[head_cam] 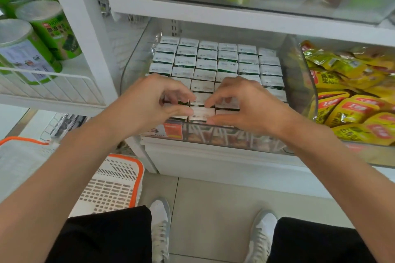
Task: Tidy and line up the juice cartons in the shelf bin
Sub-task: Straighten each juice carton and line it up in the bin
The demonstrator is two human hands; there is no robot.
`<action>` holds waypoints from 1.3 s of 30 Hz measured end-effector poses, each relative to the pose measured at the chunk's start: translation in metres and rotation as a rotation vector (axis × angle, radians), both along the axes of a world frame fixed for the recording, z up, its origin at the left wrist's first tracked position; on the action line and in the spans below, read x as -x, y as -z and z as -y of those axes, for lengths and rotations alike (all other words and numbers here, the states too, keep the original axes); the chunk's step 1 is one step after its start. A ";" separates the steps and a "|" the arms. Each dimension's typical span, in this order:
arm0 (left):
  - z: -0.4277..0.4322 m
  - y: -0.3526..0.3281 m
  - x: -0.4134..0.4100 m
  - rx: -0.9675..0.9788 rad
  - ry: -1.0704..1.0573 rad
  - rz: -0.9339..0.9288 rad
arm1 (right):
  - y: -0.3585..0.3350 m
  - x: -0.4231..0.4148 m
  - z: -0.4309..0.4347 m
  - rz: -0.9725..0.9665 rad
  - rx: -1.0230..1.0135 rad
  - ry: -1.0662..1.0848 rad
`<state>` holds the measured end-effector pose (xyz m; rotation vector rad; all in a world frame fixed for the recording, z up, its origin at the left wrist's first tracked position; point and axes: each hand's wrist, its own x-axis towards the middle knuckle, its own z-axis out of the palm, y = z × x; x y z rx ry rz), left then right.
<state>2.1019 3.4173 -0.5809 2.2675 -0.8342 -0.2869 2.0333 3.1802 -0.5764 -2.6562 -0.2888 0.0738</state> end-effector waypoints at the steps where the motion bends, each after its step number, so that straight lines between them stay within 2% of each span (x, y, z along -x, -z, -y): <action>1: 0.004 0.001 -0.003 -0.012 0.007 0.008 | -0.001 0.000 0.001 0.006 0.035 -0.010; 5: 0.011 0.005 -0.006 -0.090 0.023 0.059 | -0.001 -0.003 -0.003 0.034 0.154 -0.048; 10: 0.008 0.005 -0.001 -0.065 0.023 0.021 | -0.004 -0.008 -0.002 -0.039 0.082 -0.069; 16: 0.003 -0.003 0.003 0.057 -0.003 -0.049 | -0.007 -0.007 -0.005 0.000 -0.266 -0.011; 20: 0.001 -0.018 0.012 0.219 0.052 -0.143 | -0.019 0.005 0.005 0.076 -0.562 0.045; 24: 0.022 -0.031 0.020 0.396 -0.049 -0.227 | -0.026 0.019 0.014 0.184 -0.825 0.195; 26: 0.031 -0.033 0.024 0.445 -0.103 -0.315 | -0.025 0.025 0.018 0.180 -0.858 0.279; 30: 0.036 -0.025 0.032 0.462 -0.182 -0.466 | -0.008 0.038 0.016 -0.001 -0.872 0.350; 39: 0.032 -0.019 0.028 0.444 -0.126 -0.511 | 0.002 0.041 0.008 -0.046 -1.054 0.513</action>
